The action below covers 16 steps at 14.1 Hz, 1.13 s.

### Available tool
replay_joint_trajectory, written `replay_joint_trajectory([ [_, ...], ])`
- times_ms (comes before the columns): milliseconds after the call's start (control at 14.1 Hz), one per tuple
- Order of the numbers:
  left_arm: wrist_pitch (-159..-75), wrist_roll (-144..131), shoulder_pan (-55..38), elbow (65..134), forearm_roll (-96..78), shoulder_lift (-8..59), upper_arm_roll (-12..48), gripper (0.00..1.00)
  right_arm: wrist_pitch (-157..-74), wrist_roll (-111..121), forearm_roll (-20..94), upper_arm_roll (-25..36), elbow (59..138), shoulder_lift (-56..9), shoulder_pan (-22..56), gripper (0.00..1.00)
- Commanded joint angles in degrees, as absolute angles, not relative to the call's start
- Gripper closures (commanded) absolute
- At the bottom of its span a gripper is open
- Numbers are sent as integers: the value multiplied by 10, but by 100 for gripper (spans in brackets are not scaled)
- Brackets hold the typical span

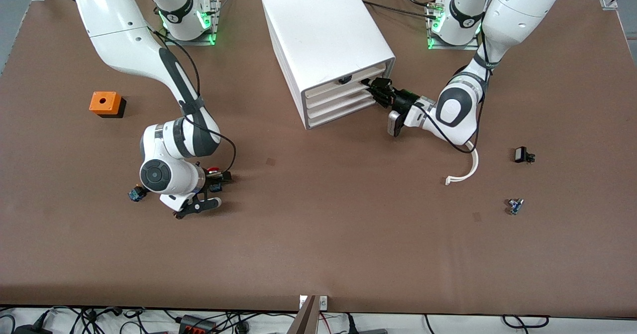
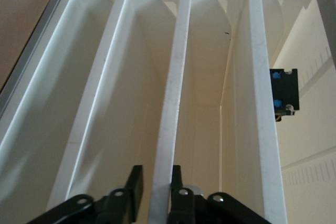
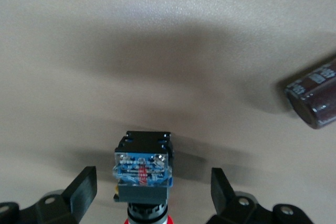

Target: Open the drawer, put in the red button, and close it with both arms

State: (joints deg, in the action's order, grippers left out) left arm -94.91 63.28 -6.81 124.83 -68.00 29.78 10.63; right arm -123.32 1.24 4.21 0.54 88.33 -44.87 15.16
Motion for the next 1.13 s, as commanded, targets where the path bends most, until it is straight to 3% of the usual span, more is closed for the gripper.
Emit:
replay_joint_trajectory([
  [0, -960, 664, -62, 1259, -697, 289, 109, 98, -1233, 21, 46, 6, 870, -455, 152, 33],
  [71, -960, 663, -61, 1255, -697, 290, 108, 98, -1230, 20, 47, 6, 870, -454, 153, 66],
  [283, -960, 660, -54, 1232, -692, 298, 92, 98, -1223, 23, 45, 7, 862, -449, 151, 100],
  [566, -959, 660, -36, 1160, -679, 351, 81, 98, -1161, 26, 46, 9, 800, -446, 152, 100],
  [778, -958, 659, -25, 1085, -636, 399, 69, 98, -1061, 25, 46, 7, 690, -446, 161, 100],
  [990, -957, 659, -18, 1072, -635, 404, 66, 97, -985, 21, 47, 8, 610, -443, 183, 100],
  [1061, -954, 659, -13, 1070, -634, 402, 66, 83, -979, 21, 47, 6, 609, -431, 192, 100],
])
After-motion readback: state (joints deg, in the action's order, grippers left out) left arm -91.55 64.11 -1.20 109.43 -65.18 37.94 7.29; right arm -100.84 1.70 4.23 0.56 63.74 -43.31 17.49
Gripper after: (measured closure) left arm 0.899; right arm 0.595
